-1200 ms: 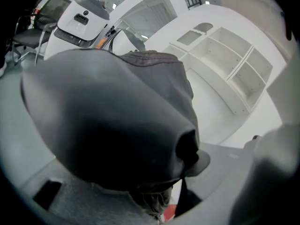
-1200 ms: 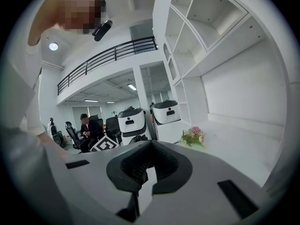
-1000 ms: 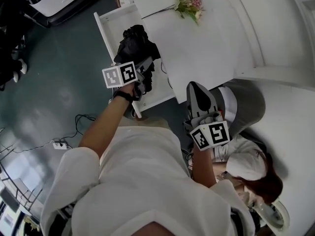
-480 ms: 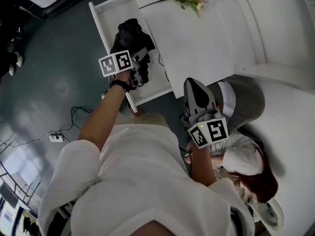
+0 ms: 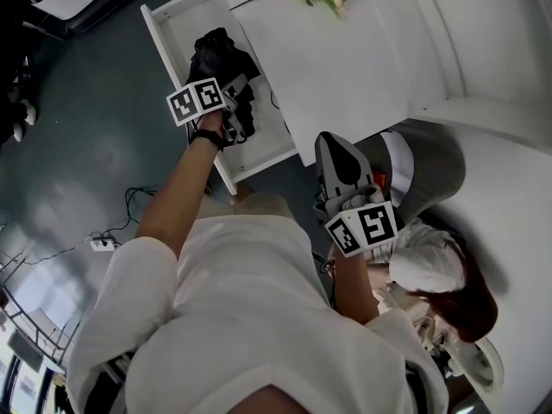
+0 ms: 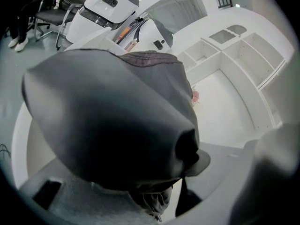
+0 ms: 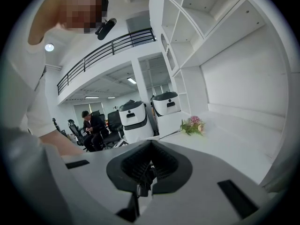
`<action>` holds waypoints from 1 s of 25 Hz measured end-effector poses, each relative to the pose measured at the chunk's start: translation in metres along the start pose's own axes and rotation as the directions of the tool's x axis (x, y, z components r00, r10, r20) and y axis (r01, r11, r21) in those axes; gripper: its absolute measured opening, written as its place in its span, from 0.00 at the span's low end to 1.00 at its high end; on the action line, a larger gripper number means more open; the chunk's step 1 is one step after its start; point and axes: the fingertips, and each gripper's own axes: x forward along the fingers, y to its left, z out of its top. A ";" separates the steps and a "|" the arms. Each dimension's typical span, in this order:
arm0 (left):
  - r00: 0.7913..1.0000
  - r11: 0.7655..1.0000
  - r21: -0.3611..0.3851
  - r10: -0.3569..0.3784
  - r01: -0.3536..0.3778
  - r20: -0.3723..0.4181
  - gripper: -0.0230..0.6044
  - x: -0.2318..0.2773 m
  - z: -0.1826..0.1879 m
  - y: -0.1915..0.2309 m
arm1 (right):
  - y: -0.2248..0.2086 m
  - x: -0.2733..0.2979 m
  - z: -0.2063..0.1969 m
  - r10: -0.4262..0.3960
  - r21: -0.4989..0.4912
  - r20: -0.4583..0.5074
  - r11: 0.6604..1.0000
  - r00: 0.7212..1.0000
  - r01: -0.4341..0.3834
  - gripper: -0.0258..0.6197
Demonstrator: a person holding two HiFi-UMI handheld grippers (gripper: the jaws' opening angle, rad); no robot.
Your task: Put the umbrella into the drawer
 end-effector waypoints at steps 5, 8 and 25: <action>0.999 0.999 -0.004 0.036 -0.036 -0.025 0.50 0.010 -0.003 0.011 | -0.002 0.002 -0.001 -0.003 0.011 -0.010 1.000 1.000 0.003 0.04; 0.998 0.998 -0.019 0.052 -0.052 -0.031 0.50 0.017 -0.004 0.018 | -0.005 0.004 -0.004 -0.005 0.017 -0.018 1.000 1.000 0.005 0.04; 0.983 0.985 -0.041 0.162 -0.166 -0.085 0.50 0.035 -0.011 0.050 | -0.001 0.020 -0.010 0.049 0.014 -0.059 0.999 0.997 -0.048 0.04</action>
